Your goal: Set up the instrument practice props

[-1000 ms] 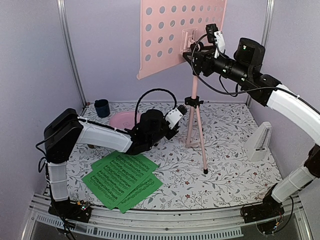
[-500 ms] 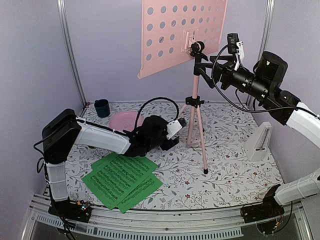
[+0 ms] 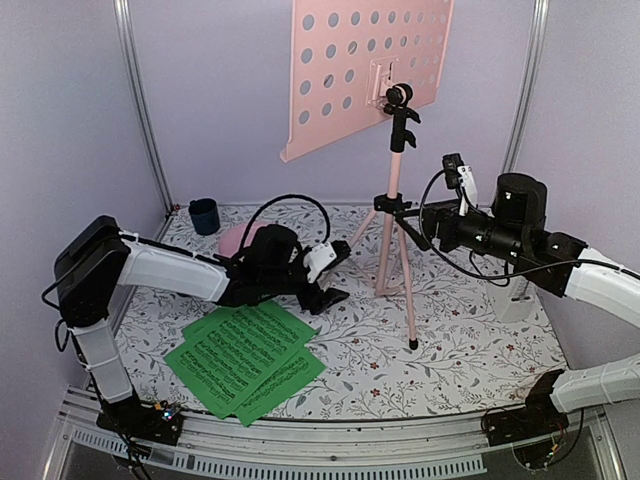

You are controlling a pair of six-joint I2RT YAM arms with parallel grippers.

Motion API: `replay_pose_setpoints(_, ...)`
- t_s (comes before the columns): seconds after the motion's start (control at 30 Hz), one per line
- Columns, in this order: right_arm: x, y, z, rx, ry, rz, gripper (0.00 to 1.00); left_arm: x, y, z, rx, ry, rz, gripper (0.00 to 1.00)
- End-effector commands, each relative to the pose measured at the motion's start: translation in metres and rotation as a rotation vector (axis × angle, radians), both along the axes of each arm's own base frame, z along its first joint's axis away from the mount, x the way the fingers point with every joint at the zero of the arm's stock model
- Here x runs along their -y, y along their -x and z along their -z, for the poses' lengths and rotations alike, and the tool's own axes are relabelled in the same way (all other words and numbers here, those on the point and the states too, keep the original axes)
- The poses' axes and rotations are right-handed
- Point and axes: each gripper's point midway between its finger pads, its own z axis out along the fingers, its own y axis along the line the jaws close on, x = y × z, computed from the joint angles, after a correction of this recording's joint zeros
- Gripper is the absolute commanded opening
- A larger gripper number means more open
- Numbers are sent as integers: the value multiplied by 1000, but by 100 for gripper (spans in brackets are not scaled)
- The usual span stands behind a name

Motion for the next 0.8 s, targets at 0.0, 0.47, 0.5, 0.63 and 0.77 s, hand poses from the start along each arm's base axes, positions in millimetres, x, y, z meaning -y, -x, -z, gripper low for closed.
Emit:
replay_pose_setpoints(0.0, 10, 3, 29, -77, 7, 50, 96, -7, 0, -5, -115, 82, 81, 81)
replay_pose_setpoints(0.47, 12, 19, 135, -276, 111, 17, 82, 10, -34, -11, -84, 89, 147, 68)
replay_pose_setpoints(0.5, 12, 20, 141, -282, 123, 11, 82, 10, -35, -9, -83, 86, 145, 67)
replay_pose_setpoints(0.63, 13, 28, 168, -312, 147, -12, 82, 8, -37, 14, -100, 57, 138, 63)
replay_pose_setpoints(0.77, 9, 33, 187, -339, 168, -48, 82, 9, -39, 27, -113, 31, 146, 55)
